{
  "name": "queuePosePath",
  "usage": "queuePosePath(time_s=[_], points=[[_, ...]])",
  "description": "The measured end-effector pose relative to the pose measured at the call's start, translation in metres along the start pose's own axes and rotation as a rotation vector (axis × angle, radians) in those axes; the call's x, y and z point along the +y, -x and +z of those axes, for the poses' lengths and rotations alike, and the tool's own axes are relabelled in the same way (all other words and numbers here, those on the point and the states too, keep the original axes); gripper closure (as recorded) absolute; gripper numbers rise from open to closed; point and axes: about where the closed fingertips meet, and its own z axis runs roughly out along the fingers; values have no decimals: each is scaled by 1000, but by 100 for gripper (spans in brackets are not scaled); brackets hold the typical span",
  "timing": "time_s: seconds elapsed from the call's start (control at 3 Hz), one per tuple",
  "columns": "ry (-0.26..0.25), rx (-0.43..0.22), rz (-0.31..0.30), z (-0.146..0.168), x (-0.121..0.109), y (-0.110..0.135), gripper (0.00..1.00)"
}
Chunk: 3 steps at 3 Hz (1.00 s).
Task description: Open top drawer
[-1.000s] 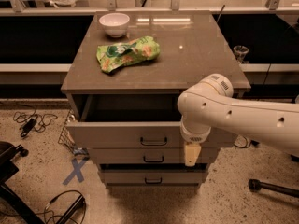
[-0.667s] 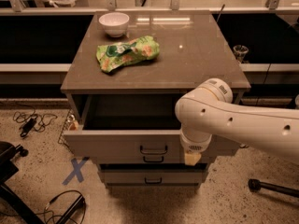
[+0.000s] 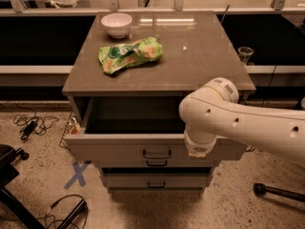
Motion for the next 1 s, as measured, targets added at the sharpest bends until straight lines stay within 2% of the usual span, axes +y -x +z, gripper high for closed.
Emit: queuePosePath(time_s=[0.33,1.0], points=[[21,21,17,-8,23,-6,100],[21,21,17,-16,20,-6,100]])
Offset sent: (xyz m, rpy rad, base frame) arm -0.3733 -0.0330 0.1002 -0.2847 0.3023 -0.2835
